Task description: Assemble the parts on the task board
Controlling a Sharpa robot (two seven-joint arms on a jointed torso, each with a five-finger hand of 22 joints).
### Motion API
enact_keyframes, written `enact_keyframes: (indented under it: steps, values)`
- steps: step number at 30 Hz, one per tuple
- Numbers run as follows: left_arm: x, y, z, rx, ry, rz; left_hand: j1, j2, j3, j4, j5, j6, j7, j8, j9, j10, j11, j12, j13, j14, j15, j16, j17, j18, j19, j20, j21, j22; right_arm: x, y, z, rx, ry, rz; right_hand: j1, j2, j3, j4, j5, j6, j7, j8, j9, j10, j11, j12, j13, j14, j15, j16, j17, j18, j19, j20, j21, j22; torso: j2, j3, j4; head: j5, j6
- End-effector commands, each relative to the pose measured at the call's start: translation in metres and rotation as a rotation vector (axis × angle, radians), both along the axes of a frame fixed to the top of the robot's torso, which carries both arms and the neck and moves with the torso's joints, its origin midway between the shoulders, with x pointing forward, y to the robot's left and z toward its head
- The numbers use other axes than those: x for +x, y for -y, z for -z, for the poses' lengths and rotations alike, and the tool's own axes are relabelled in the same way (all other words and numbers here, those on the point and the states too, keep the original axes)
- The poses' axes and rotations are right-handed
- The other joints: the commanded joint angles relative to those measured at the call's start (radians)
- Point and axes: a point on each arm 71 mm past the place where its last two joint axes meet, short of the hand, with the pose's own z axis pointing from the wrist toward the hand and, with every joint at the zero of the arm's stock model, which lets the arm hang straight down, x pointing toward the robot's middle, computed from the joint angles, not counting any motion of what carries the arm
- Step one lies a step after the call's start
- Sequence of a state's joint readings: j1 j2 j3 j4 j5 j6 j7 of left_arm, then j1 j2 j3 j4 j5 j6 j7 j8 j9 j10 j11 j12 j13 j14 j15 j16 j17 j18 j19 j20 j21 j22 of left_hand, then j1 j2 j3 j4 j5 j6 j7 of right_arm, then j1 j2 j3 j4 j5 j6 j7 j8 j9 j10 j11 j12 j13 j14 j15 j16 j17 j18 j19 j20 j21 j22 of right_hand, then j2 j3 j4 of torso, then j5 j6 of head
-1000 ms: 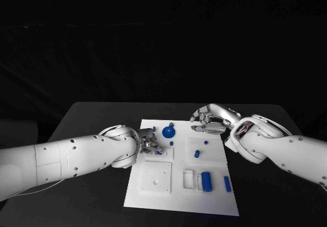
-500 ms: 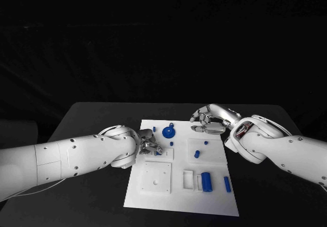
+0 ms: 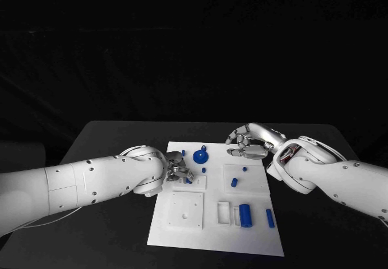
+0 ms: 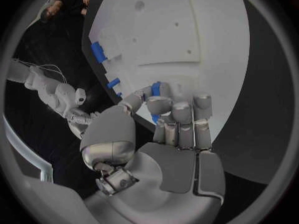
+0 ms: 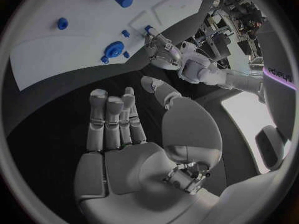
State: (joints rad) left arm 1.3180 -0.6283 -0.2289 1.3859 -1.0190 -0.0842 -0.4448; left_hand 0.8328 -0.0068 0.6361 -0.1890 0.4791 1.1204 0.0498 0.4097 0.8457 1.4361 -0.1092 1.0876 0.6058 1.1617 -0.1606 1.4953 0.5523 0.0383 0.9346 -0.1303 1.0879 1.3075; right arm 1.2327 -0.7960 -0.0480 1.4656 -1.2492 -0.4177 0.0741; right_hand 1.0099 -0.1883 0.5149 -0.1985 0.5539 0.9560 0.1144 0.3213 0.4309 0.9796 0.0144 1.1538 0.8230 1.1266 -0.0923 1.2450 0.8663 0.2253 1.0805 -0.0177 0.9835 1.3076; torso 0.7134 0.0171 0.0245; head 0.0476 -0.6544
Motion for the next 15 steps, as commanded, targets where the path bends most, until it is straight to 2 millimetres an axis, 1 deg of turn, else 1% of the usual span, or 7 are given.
enact_keyframes:
  steps: [1,7,10,15]
  values:
    - [-0.004,0.0065,0.0044,0.012,-0.079,0.033,-0.025,0.034,0.068,-0.072,0.0,0.166,-0.083,0.006,-0.003,-0.032,-0.028,0.009,-0.003,0.037,-0.04,0.001,0.001,0.01,0.002,-0.137,0.006,0.014,-0.0005,-0.0016,0.0007,-0.006,-0.007,-0.012,0.004,0.004,-0.001,-0.002,0.004,0.004,0.008,0.004,0.001,-0.002,-0.003,-0.004,0.001,-0.005,-0.001,0.002,-0.001,0.036,-0.003,0.004,-0.005,0.018,0.0,0.0007,-0.0017,0.001,0.0]
    - [-0.0039,0.008,0.005,0.021,-0.09,0.041,-0.036,0.039,0.068,-0.073,-0.008,0.164,-0.082,0.008,-0.005,-0.032,-0.027,0.01,-0.005,0.035,-0.04,0.0,0.001,0.01,0.0,-0.137,0.005,0.014,-0.0005,-0.0015,0.0007,-0.006,-0.007,-0.012,0.006,0.004,0.0,-0.003,0.005,0.004,0.008,0.004,0.002,-0.003,-0.003,-0.004,0.001,-0.005,-0.001,0.002,-0.001,0.036,-0.003,0.004,-0.005,0.018,0.0,0.0006,-0.0009,0.001,0.0]
    - [-0.0043,0.0092,0.0052,0.023,-0.093,0.045,-0.04,0.043,0.07,-0.077,-0.001,0.164,-0.082,0.009,-0.005,-0.032,-0.027,0.011,-0.006,0.035,-0.04,0.0,0.001,0.01,0.0,-0.137,0.005,0.014,-0.0005,-0.0018,0.0007,-0.006,-0.007,-0.013,0.006,0.004,0.0,-0.003,0.005,0.004,0.008,0.004,0.002,-0.003,-0.003,-0.004,0.001,-0.006,-0.001,0.002,-0.001,0.036,-0.003,0.004,-0.005,0.018,0.0,0.0006,0.0001,0.0,-0.001]
    - [-0.0049,0.0112,0.0052,0.026,-0.095,0.053,-0.043,0.045,0.071,-0.079,0.003,0.163,-0.082,0.01,-0.006,-0.032,-0.027,0.012,-0.007,0.036,-0.04,0.0,0.002,0.01,0.0,-0.137,0.005,0.014,-0.0005,-0.0019,0.0007,-0.006,-0.007,-0.013,0.007,0.004,0.0,-0.004,0.005,0.004,0.008,0.004,0.002,-0.003,-0.003,-0.004,0.001,-0.006,-0.001,0.002,-0.001,0.036,-0.003,0.004,-0.005,0.018,0.0,0.0001,-0.0005,0.0,0.0]
